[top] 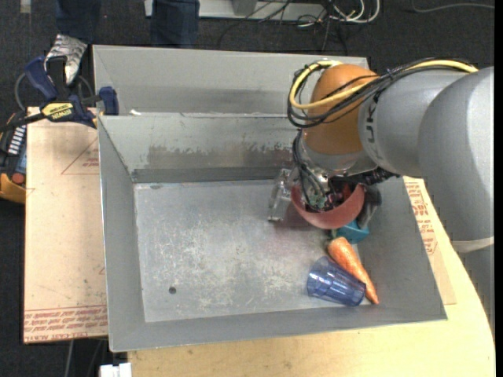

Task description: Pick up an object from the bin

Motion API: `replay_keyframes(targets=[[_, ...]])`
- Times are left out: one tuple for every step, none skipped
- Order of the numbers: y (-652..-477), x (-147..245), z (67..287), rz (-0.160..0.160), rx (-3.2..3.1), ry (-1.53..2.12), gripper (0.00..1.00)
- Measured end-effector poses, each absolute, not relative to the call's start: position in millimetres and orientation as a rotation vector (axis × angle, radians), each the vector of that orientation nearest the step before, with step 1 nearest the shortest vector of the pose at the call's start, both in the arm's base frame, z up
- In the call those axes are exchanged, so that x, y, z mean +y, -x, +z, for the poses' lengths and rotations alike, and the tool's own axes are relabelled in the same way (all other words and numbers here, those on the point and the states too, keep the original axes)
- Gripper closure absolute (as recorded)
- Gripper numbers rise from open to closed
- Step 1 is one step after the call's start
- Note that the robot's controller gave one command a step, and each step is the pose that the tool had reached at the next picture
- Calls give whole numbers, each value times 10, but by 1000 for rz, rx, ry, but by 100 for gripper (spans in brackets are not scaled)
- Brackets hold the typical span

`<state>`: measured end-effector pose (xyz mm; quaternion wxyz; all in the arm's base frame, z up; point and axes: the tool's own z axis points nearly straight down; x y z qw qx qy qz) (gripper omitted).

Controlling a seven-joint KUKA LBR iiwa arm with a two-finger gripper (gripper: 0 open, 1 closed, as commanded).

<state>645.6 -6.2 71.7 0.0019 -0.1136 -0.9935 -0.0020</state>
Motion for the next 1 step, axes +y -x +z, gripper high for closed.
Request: replay_keyframes(targets=[[-6431,-62,793,-5,-3109,356,100]])
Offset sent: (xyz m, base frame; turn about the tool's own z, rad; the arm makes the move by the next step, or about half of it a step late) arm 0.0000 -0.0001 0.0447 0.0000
